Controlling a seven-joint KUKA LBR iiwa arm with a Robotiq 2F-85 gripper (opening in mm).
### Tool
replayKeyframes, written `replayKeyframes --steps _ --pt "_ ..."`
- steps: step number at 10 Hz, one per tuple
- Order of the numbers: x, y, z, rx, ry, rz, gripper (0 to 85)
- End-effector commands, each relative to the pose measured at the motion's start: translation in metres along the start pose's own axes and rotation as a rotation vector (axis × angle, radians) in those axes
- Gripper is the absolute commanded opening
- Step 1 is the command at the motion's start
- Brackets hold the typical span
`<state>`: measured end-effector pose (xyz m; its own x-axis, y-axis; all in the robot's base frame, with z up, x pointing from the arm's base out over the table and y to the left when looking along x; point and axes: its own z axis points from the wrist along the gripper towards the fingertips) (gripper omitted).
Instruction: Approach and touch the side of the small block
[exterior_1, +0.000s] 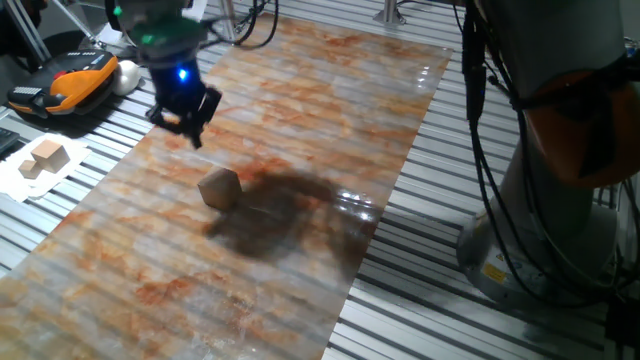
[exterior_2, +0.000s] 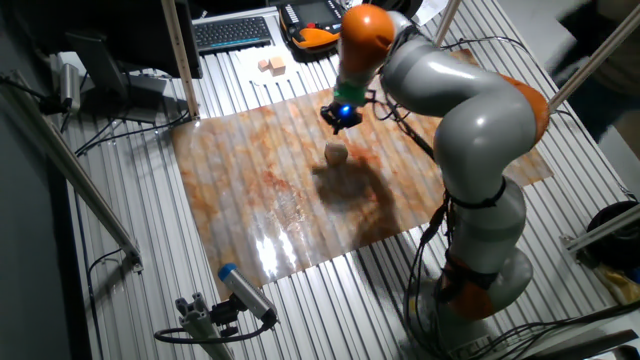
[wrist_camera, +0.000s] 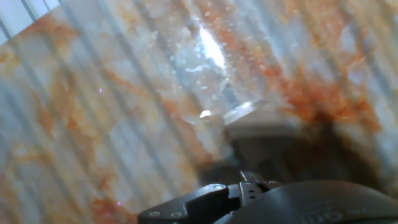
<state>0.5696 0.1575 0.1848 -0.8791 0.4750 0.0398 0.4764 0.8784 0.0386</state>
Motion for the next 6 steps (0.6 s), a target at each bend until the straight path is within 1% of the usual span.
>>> replayKeyframes --steps 1,2,3,4,6 --pt "0.013 0.025 0.006 0.010 -0.012 0.013 0.0" --pt "0.012 0.027 0.009 0.013 -0.018 0.045 0.0" --pt "0.008 0.028 0.013 0.019 -0.025 0.063 0.0" --pt "0.005 0.029 0.016 0.047 -0.043 0.060 0.0" --pt "0.001 0.031 0.024 0.116 -0.080 0.047 0.0"
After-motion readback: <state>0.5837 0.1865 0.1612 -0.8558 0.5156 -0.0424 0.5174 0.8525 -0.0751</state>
